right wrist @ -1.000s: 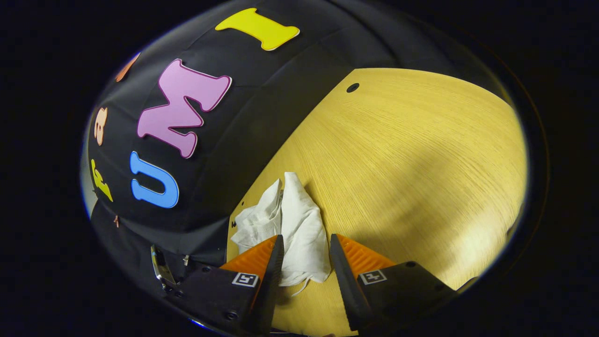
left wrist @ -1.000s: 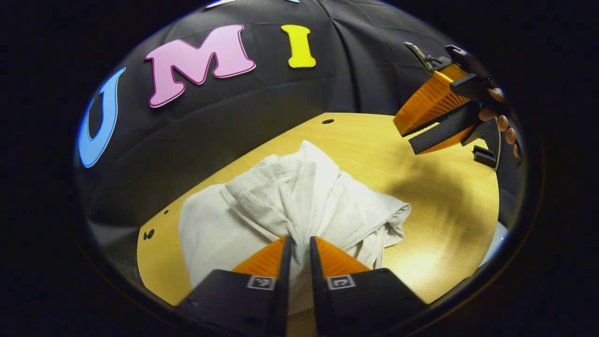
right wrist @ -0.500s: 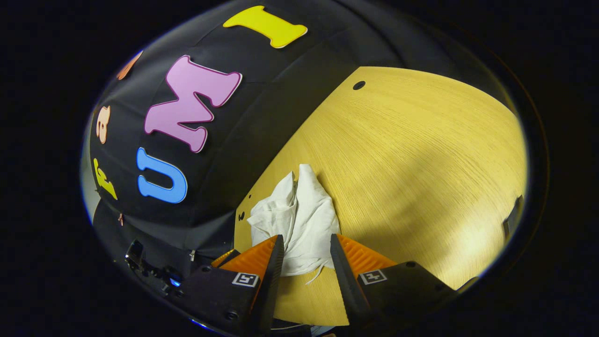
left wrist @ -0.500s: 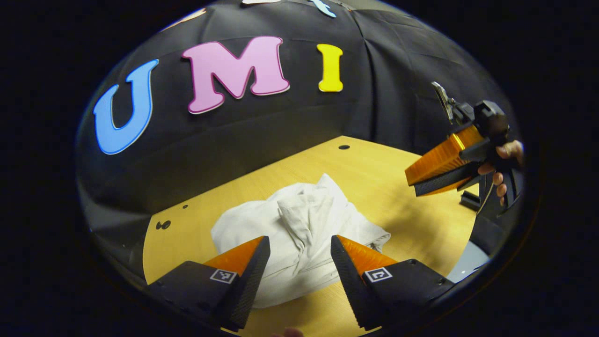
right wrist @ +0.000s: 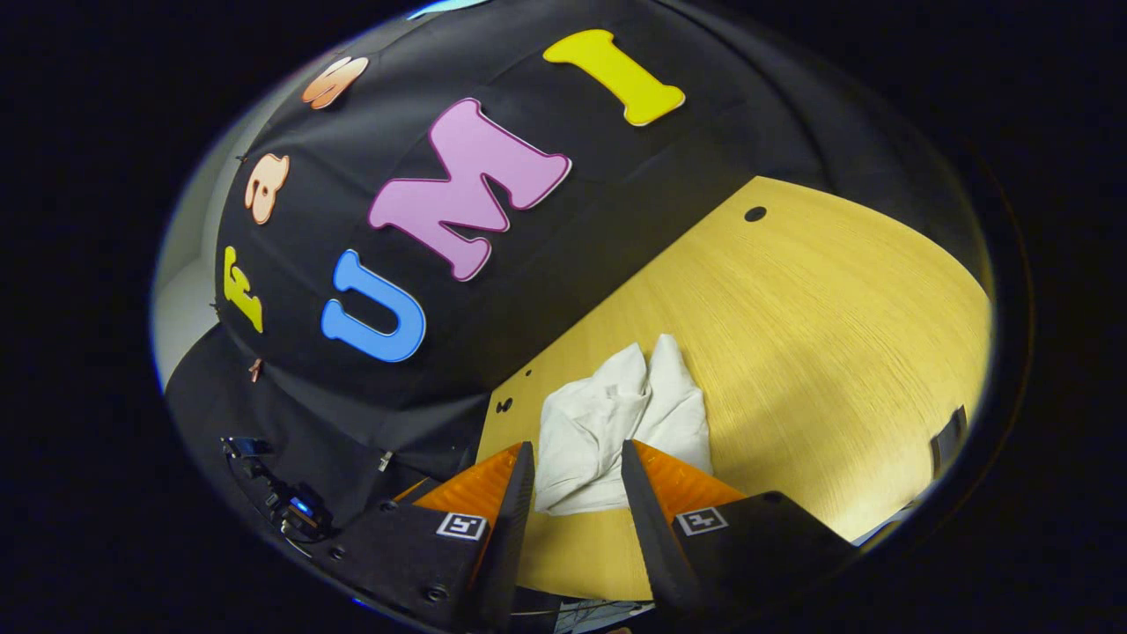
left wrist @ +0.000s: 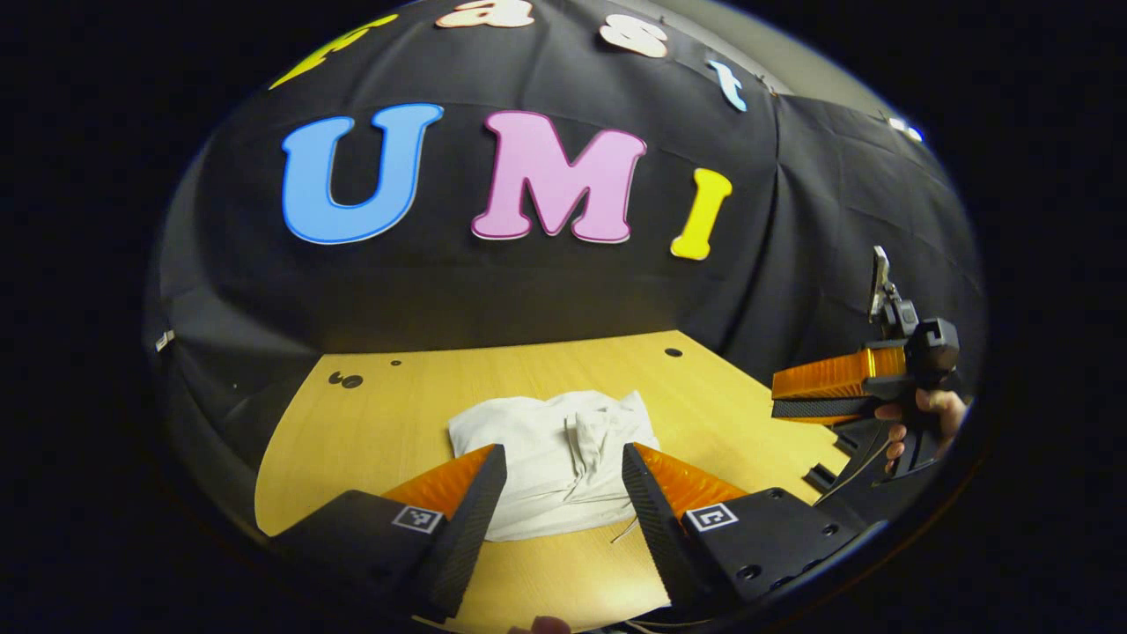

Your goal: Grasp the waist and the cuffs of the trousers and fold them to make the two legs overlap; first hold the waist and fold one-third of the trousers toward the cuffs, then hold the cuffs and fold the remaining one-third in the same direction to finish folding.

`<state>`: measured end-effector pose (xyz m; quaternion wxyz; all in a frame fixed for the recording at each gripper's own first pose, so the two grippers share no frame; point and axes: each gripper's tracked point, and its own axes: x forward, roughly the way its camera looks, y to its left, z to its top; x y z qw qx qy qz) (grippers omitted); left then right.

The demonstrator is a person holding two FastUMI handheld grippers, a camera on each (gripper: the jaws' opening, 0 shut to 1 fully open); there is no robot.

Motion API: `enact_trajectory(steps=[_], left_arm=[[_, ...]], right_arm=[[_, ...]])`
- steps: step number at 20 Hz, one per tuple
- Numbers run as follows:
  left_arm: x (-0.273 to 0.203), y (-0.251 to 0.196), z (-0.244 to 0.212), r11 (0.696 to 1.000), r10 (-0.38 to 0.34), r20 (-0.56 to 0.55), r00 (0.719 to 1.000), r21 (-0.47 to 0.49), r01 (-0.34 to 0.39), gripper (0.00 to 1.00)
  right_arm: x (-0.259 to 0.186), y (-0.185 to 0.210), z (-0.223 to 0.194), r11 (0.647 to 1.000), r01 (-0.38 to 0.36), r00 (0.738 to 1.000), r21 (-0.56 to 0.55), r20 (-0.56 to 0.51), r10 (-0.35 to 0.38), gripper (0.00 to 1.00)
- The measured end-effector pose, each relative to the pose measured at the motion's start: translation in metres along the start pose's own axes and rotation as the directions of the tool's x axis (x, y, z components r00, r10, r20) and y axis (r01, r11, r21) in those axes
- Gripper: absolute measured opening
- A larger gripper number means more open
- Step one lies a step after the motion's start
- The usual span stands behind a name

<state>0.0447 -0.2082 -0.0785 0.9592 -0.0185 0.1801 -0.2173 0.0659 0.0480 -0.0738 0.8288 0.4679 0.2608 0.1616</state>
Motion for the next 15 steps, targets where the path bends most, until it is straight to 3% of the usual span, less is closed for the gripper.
enact_trajectory(steps=[4,15], left_arm=[[-0.019,0.011,0.010,1.000,0.021,0.024,0.999,0.003,-0.021,0.89],[-0.032,0.030,0.005,0.998,0.058,0.015,0.998,-0.022,-0.057,0.89]], right_arm=[[-0.005,0.019,-0.007,1.000,-0.018,1.000,-0.016,0.010,0.018,0.63],[0.004,0.025,-0.015,0.999,-0.011,1.000,-0.041,0.008,0.011,0.63]])
